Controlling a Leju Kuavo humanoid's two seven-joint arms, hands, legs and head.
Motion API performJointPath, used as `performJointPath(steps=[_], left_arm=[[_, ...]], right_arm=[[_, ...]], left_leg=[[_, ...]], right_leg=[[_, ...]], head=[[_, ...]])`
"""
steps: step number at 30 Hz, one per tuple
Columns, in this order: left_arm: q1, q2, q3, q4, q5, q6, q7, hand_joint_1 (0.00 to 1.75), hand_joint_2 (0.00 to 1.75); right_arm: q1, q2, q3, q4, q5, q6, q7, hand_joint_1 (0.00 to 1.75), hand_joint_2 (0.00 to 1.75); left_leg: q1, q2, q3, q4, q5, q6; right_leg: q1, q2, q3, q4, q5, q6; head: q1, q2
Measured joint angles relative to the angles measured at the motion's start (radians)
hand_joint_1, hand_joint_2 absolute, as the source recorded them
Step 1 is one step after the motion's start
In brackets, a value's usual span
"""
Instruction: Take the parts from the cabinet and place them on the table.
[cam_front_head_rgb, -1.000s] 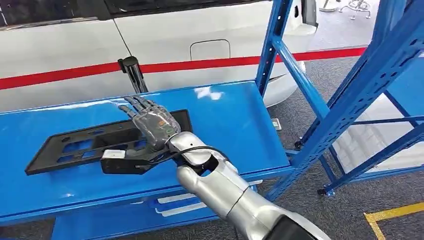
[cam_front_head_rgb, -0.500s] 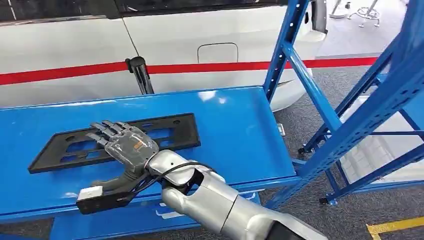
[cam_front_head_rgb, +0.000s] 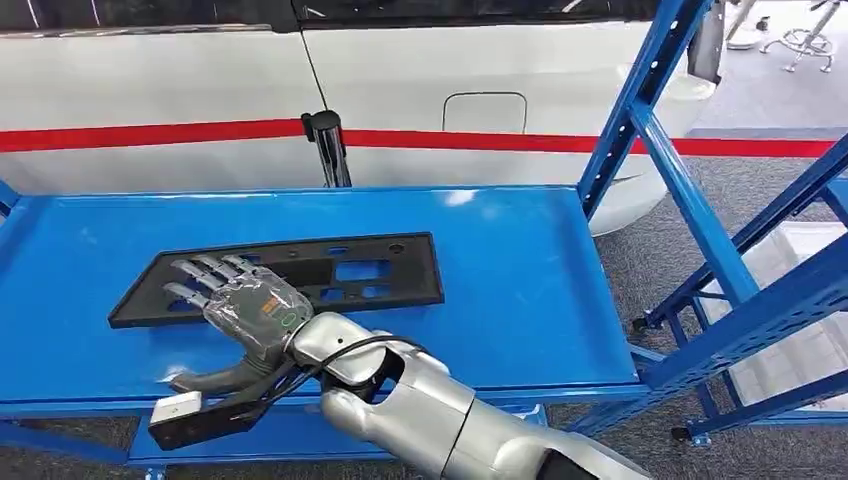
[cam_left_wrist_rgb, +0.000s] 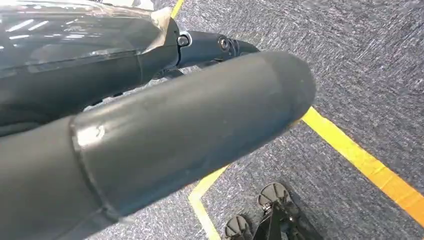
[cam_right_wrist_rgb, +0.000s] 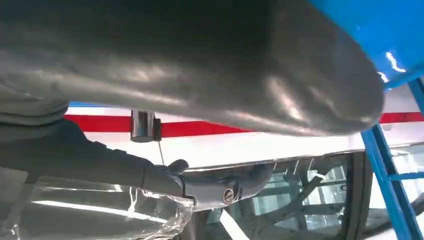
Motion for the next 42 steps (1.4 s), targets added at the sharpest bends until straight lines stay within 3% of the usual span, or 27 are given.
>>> performJointPath(steps=[4, 5, 12, 42], left_arm=[[0.001, -0.001, 0.002, 0.000, -0.005, -0.001, 0.000, 0.00, 0.00], [0.001, -0.001, 0.002, 0.000, -0.007, -0.004, 0.000, 0.00, 0.00], [0.001, 0.000, 0.002, -0.001, -0.019, -0.013, 0.000, 0.00, 0.00], [0.001, 0.000, 0.003, -0.006, -0.032, -0.032, 0.003, 0.00, 0.00]], right_arm=[[0.001, 0.000, 0.005, -0.002, -0.008, 0.000, 0.003, 0.00, 0.00], [0.001, 0.000, 0.007, -0.002, -0.009, 0.001, 0.003, 0.00, 1.75], [0.001, 0.000, 0.016, -0.002, -0.004, 0.003, 0.010, 0.00, 1.75], [0.002, 0.000, 0.043, 0.003, 0.031, 0.003, 0.031, 0.00, 1.75]], left_leg=[[0.007, 0.006, 0.003, -0.003, 0.002, -0.006], [0.008, 0.007, 0.004, -0.004, 0.002, -0.008], [0.011, 0.007, 0.005, -0.006, 0.002, -0.022], [0.006, 0.007, 0.005, -0.005, 0.002, -0.022]], right_leg=[[0.009, 0.005, 0.001, 0.000, 0.000, -0.002], [0.010, 0.006, 0.001, 0.000, 0.000, -0.002], [0.014, 0.007, 0.001, 0.001, -0.003, -0.007], [0.009, 0.007, 0.001, 0.001, -0.003, -0.007]], head=[[0.002, 0.000], [0.002, 0.000], [0.002, 0.000], [0.002, 0.000]])
